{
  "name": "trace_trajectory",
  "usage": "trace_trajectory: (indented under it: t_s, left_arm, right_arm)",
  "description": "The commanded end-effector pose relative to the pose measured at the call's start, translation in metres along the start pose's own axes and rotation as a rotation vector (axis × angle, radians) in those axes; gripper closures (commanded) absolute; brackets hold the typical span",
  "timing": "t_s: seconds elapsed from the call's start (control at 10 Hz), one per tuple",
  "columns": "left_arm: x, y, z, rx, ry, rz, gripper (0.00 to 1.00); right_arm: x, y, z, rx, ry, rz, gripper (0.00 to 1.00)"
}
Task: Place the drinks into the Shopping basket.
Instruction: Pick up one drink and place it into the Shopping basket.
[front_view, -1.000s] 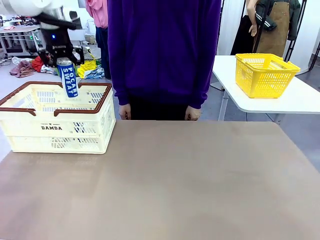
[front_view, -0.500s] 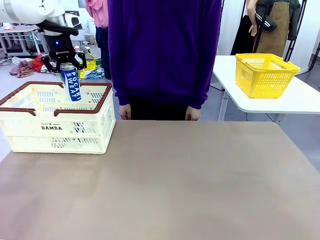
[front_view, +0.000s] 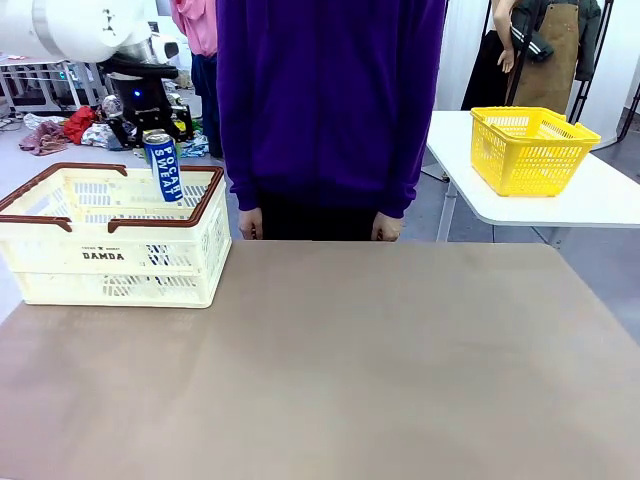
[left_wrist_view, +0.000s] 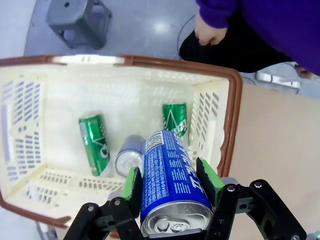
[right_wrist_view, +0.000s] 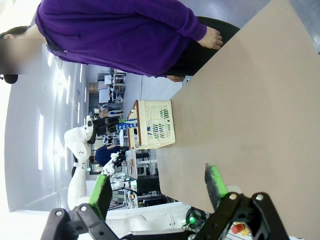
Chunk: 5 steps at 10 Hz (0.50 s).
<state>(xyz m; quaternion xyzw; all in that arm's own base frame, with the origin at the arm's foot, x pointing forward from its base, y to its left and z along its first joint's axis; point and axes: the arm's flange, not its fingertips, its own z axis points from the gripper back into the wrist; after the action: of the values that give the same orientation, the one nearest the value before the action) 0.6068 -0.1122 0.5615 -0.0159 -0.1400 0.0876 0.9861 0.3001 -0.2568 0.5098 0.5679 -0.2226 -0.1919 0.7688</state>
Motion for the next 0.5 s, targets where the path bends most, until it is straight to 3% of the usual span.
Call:
trace_trajectory:
  t_s: [0.0,0.2,0.4]
  left_arm:
    - [0.012,0.004,-0.009,0.000,-0.009,-0.057,1.00]
    - [0.021,0.000,-0.029,0.028,0.029,-0.117,1.00]
    - [0.031,-0.006,-0.056,0.064,0.023,-0.258,1.00]
  right_arm:
    - [0.001,0.001,0.000,0.020,-0.002,0.023,0.00]
    - [0.001,0.001,0.000,0.020,-0.002,0.023,0.00]
    - [0.001,0.001,0.000,0.020,-0.002,0.023,0.00]
